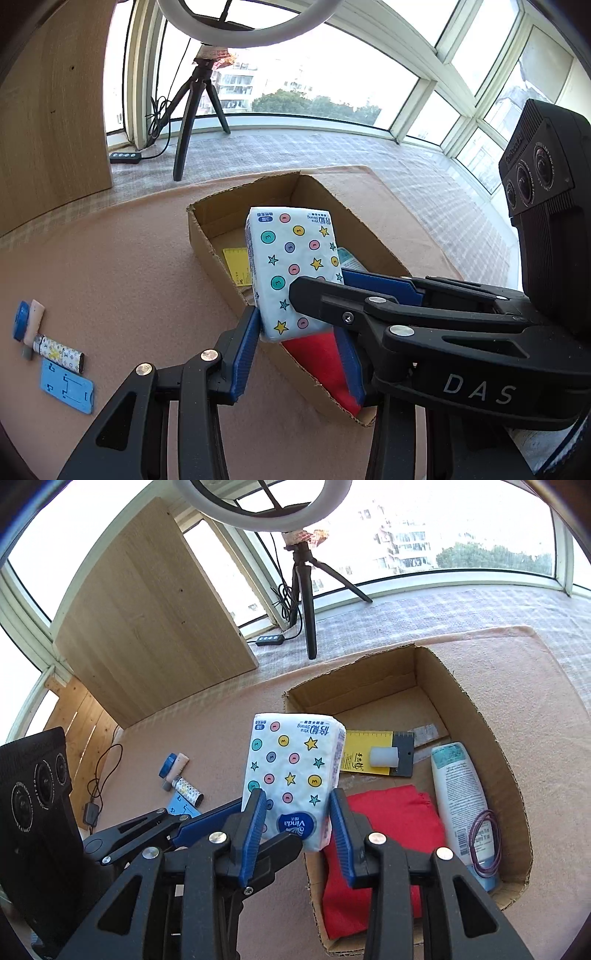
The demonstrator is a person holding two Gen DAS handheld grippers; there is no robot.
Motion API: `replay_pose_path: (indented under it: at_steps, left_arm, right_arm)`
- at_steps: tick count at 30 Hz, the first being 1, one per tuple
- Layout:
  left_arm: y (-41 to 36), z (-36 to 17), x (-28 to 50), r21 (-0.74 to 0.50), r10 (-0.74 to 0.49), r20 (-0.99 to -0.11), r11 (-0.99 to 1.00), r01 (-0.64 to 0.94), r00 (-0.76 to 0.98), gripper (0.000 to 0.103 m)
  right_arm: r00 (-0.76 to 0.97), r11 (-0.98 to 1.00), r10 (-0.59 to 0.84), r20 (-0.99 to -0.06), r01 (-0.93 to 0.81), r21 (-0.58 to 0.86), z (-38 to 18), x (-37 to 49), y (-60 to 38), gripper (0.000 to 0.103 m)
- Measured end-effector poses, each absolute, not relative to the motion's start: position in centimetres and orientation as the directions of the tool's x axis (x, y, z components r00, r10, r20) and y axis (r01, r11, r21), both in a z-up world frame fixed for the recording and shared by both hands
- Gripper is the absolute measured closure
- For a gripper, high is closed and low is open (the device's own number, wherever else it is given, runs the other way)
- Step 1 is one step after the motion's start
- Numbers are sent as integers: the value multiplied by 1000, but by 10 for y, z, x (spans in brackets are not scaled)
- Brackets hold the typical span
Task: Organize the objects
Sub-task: 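Lower the tissue pack into the box and open both tools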
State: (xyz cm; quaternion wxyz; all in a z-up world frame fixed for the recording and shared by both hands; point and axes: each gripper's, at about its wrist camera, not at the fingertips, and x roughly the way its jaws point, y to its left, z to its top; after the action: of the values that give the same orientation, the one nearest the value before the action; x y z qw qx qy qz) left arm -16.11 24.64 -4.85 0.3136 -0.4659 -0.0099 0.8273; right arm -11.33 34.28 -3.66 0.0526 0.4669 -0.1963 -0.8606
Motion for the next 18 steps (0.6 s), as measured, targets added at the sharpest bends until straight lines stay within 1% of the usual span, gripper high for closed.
replay_pose_path:
  at_steps: [9,18]
  left_arm:
    - [267,-56,-171,-300,524,-772,-800,-520,-361,58]
    - [267,-58,-175,-288,508,-779,-811,-509,-368,58]
  right_arm:
    - [-562,-922,-247,-789,-113,370,-41,-118,365,71]
    - [-554,-920,-241,-797,-131,369,-44,-120,370,70]
